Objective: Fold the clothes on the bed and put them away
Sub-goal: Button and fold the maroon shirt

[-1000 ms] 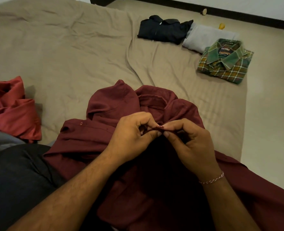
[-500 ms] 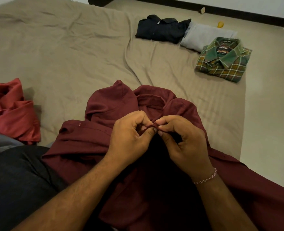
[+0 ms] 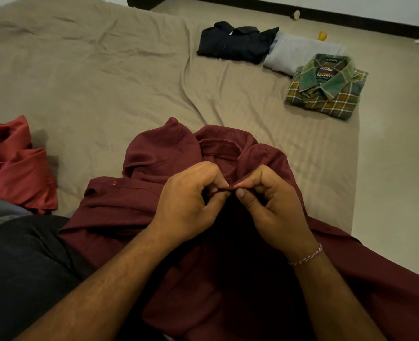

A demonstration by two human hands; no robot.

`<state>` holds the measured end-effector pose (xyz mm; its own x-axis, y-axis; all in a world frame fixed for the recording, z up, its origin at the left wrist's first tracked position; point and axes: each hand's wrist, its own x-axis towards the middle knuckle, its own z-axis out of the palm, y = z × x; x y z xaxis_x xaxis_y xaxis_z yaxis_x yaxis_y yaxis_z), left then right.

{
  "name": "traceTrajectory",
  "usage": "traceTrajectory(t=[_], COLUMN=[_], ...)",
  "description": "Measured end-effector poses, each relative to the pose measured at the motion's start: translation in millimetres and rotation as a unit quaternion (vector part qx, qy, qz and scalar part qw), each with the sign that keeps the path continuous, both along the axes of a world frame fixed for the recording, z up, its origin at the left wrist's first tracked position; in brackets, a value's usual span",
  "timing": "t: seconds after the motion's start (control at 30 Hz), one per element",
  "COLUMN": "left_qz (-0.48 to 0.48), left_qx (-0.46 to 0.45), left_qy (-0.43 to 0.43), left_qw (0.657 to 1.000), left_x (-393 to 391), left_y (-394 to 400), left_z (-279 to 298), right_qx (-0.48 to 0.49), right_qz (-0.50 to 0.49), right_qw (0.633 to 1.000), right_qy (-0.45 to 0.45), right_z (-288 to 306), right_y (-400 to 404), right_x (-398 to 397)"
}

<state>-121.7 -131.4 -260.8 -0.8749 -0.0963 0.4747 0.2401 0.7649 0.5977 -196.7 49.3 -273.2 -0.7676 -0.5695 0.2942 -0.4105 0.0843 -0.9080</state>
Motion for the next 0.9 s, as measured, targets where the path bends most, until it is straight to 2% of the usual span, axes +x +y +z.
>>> traceTrajectory(t=[0.1,0.27,0.47,0.6,0.7,0.83,0.9], left_qz=[-0.026,-0.085,-0.093,-0.047,0.057,0.225,0.228], left_qx=[0.000,-0.022,-0.003,-0.053,-0.065,-0.011,-0.019], left_qy=[-0.028,-0.158,-0.200,-0.131,-0.051,0.052,0.098], left_qw=[0.999,0.983,0.975,0.989,0.995,0.973,0.969], left_x=[-3.8,-2.6,4.9,8.9,6.8,5.2,7.3], left_y=[-12.1,-51.9,-101.5,-117.1,-116.9,-103.5,-91.5], left_z=[5.2,14.4,33.2,30.8,25.8,29.5,33.4], right_qx=[0.011,0.103,0.132,0.137,0.154,0.050,0.000], right_qz=[-0.035,-0.099,-0.010,0.013,0.040,-0.012,-0.025], right_qw=[0.999,0.989,0.989,0.985,0.977,0.972,0.966], right_qy=[0.002,0.027,-0.063,-0.103,-0.141,-0.230,-0.257], right_z=[-1.8,5.5,15.8,22.4,32.2,51.2,63.4], right_y=[-1.6,10.2,34.8,45.3,49.9,41.7,32.0], right_x=[5.7,-7.6,-26.2,-30.4,-27.7,-16.0,-7.9])
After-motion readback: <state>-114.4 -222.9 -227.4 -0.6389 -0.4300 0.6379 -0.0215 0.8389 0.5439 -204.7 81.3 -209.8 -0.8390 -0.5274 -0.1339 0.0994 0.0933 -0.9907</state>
